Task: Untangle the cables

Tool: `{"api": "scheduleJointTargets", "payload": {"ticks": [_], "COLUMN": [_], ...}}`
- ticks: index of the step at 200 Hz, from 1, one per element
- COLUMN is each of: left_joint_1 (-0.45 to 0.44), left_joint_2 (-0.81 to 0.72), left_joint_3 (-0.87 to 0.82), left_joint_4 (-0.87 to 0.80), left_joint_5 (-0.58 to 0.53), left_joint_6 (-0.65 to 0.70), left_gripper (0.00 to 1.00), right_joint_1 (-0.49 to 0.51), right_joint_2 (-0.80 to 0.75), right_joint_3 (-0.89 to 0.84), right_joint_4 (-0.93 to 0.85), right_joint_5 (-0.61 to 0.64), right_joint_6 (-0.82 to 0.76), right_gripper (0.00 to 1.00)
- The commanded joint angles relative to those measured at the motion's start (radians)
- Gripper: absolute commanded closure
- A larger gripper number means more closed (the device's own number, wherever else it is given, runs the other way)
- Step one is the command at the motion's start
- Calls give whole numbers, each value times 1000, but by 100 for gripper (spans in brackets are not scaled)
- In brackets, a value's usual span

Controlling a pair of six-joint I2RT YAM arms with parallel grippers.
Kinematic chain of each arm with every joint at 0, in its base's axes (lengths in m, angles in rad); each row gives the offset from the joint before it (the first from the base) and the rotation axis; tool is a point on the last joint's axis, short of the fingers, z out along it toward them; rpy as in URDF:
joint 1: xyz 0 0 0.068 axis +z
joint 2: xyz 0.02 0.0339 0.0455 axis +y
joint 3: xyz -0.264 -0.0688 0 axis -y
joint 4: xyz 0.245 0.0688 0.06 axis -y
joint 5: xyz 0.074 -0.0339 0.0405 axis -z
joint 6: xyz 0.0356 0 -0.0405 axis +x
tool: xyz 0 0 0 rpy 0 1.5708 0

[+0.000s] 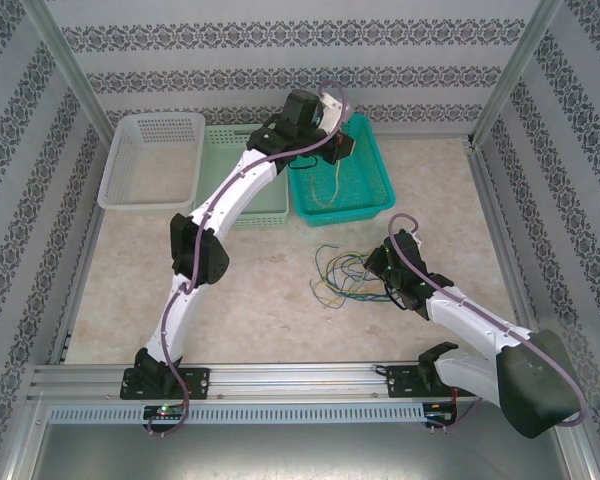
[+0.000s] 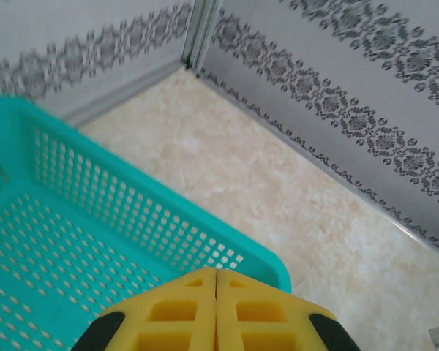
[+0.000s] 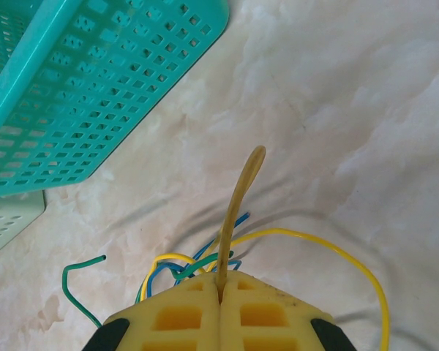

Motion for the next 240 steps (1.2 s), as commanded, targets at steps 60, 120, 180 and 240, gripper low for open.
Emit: {"api": "scheduleJointTargets", "payload": {"ticks": [60,120,180,240], "left_joint_1": [-18,-68,-69,-84], "left_joint_2": [44,80,149,148], "left_joint_3": [54,30,13,-56], "left_joint_4": [33,190,105,46], "left_joint_5": [-204,-373,-394,-362], "left_joint_6": [228,493,538,543], "left_gripper": [100,100,92,57], "right_joint_1": [6,7,7,7], "right_joint_2": [14,26,33,66], "right_joint_3": [32,33,29,40], "right_joint_4": [-19,-17,-17,-8], "right_joint_5": [-10,-9,-5,-22], "right_joint_6": [-46,-51,-51,-54], "right_gripper": [100,100,100,100]}}
